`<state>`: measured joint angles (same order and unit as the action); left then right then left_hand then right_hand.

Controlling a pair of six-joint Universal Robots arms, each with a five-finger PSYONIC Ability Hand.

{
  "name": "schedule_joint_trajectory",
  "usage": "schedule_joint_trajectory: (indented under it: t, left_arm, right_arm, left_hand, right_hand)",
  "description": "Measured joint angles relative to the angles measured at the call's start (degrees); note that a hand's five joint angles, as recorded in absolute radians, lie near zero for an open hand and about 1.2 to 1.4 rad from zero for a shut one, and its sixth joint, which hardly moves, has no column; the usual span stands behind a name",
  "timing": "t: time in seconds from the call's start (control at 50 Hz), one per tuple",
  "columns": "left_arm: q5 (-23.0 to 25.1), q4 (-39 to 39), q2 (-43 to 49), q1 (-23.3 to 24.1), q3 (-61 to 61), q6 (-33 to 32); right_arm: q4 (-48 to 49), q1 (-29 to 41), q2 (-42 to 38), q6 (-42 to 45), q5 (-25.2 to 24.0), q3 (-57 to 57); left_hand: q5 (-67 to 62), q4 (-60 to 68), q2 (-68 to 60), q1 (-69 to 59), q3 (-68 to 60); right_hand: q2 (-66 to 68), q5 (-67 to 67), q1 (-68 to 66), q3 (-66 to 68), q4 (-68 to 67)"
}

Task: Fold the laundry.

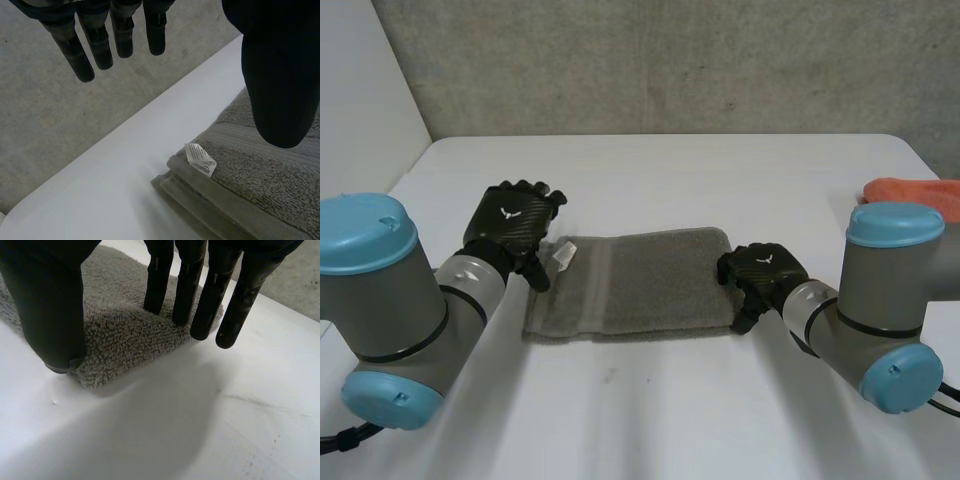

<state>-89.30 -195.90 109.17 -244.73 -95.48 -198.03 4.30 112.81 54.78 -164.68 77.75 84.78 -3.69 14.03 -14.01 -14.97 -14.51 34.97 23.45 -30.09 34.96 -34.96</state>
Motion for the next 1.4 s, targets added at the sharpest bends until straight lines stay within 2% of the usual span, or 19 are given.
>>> schedule_joint_trajectory:
  t: [0.18,0.44,0.48,0.54,0.6,0.68,0.9,1.04,1.12,1.22,1.26,1.28,1.3,1.4]
  left_arm:
    - [-0.05,0.0,0.09,0.21,-0.02,0.17]
    - [-0.07,-0.01,-0.24,0.36,-0.72,1.0]
    - [-0.07,-0.01,-0.3,0.39,-0.77,1.0]
    - [-0.06,0.0,-0.47,0.58,-0.88,1.01]
    - [-0.07,0.0,-0.52,0.7,-0.96,1.0]
    - [-0.08,0.0,-0.54,0.84,-1.05,0.99]
    - [-0.15,0.37,-0.91,0.88,-1.2,0.98]
    - [-0.93,0.62,-1.7,0.91,-1.21,0.98]
    - [-1.4,0.63,-2.42,0.91,-1.21,0.99]
    - [-2.62,0.66,-3.8,0.83,-1.2,1.39]
    - [-3.45,0.67,-4.42,0.77,-1.19,1.82]
    - [-4.25,0.68,-4.94,0.71,-1.17,2.28]
    - [-5.06,0.71,-5.45,0.66,-1.16,2.83]
    - [-6.84,0.81,-6.63,0.56,-1.13,4.6]
  right_arm:
    - [1.68,-0.66,-0.87,-1.44,-1.22,0.76]
    - [1.39,-0.44,0.43,-8.58,-3.54,1.22]
    - [1.42,-0.47,0.4,-8.68,-3.52,1.22]
    - [1.7,-0.54,-0.39,-8.67,-3.25,1.04]
    - [1.83,-0.58,-1.04,-8.48,-2.99,0.83]
    - [1.85,-0.83,-1.7,-7.91,-2.43,0.68]
    - [-0.59,-5.57,5.62,-2.22,-1.63,5.11]
    - [-2.17,-8.01,11.09,8.41,-1.13,6.02]
    - [-2.35,-5.57,11.59,12.44,-0.57,3.1]
    - [-2.42,4.54,9.98,14.38,-0.42,-3.86]
    - [-2.43,5.24,9.75,14.44,-0.45,-4.31]
    - [-2.65,11.36,7.27,14.83,-1.11,-8.31]
    - [-3.0,14.23,5.69,15.06,-1.87,-10.12]
    - [-4.72,20.39,0.2,16.16,-5.3,-14.02]
  left_hand:
    - [0.0,0.0,0.0,0.0,0.0]
    - [0.0,0.0,0.0,0.0,0.0]
    - [0.0,0.0,0.0,0.0,0.0]
    - [0.0,0.0,0.0,0.0,0.0]
    - [0.0,0.0,0.0,0.0,0.0]
    - [0.0,0.0,0.0,0.0,0.0]
    - [0.0,0.0,0.0,0.0,0.0]
    - [0.0,0.0,0.0,0.0,0.0]
    - [0.0,-0.07,0.03,0.0,0.0]
    - [0.45,-0.51,0.26,0.0,0.0]
    - [0.45,-0.51,0.26,0.0,0.0]
    - [0.45,-0.51,0.26,0.0,0.0]
    - [0.45,-0.51,0.26,0.0,0.0]
    - [0.45,-0.51,0.26,0.0,0.0]
  right_hand:
    - [3.72,3.25,-2.42,3.71,-3.6]
    - [2.76,3.42,-2.01,2.86,-2.75]
    - [5.55,5.51,-4.5,5.56,-5.2]
    - [23.95,23.51,-19.5,23.99,-23.47]
    - [30.26,31.13,-23.46,31.36,-31.67]
    - [30.55,32.0,-23.48,32.64,-33.03]
    - [31.99,32.0,-23.48,32.64,-33.06]
    - [31.99,32.41,-23.48,32.64,-33.18]
    - [31.99,32.43,-23.48,32.64,-33.23]
    - [31.99,33.01,-23.48,32.63,-33.23]
    - [31.99,33.01,-23.48,32.63,-33.23]
    - [31.99,33.08,-23.48,32.64,-33.23]
    - [31.99,33.16,-23.48,32.63,-33.23]
    - [31.99,33.16,-23.49,32.63,-33.22]
